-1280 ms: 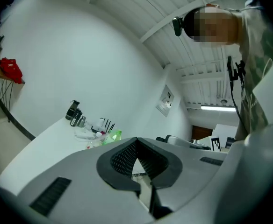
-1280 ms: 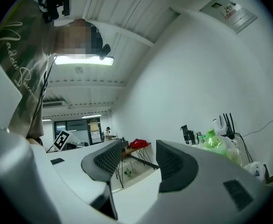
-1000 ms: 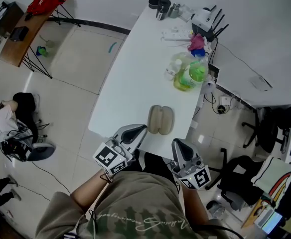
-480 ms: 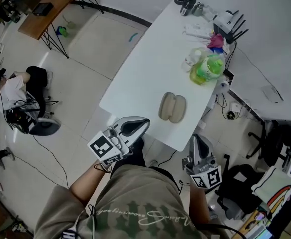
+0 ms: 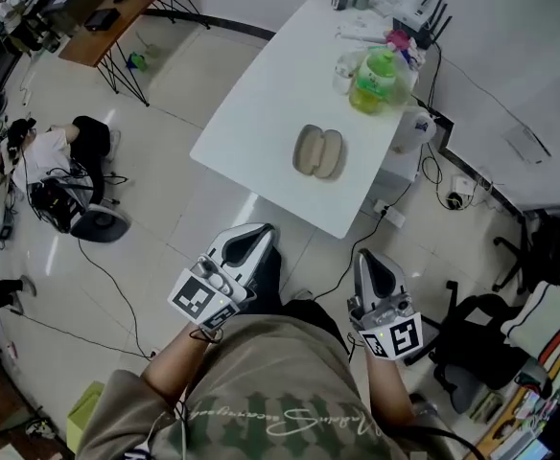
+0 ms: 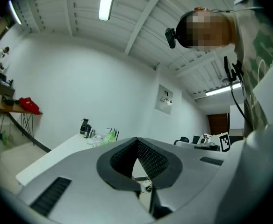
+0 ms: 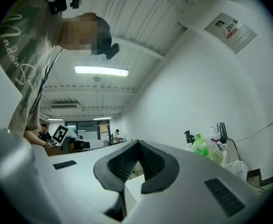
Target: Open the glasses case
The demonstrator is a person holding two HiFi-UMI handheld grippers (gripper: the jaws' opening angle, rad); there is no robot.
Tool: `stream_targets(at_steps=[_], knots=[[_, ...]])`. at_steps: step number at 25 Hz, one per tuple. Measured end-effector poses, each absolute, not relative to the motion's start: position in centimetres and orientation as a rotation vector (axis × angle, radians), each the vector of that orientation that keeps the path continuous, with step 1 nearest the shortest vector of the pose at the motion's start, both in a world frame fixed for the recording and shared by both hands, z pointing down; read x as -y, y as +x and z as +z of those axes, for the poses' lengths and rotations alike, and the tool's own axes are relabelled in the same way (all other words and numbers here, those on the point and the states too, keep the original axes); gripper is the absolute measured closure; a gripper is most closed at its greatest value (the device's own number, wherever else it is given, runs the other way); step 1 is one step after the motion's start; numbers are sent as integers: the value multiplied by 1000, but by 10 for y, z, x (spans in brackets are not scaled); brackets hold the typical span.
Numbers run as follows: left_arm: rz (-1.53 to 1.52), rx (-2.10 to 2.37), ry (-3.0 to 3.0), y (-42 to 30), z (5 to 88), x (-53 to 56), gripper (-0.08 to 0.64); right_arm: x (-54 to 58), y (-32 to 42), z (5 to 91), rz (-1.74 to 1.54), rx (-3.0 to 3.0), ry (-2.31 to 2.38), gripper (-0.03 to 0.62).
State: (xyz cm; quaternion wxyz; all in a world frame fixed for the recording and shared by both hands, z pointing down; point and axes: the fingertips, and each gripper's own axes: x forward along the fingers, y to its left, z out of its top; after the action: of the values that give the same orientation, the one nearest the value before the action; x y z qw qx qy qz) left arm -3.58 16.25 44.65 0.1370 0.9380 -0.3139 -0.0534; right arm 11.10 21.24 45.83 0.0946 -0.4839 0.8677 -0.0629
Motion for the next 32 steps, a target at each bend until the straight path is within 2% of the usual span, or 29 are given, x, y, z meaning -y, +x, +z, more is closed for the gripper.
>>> stream_targets(at_steps=[6,11,19,32], knots=[[-117,953,2724,-26,445,-240,554,-271,96,449,-140,-2592,-1450,583],[-158,909,2742,-23,435,-264,554,-290,87,434,-123,-2538,-1472,583],[-214,980,2751,-59,417,-261,554,-296,53,421,-60,-2577,-1507,583],[-203,909,2767,-79,420,-267,554,-302,43,428,-130,-2504,-1628,583]])
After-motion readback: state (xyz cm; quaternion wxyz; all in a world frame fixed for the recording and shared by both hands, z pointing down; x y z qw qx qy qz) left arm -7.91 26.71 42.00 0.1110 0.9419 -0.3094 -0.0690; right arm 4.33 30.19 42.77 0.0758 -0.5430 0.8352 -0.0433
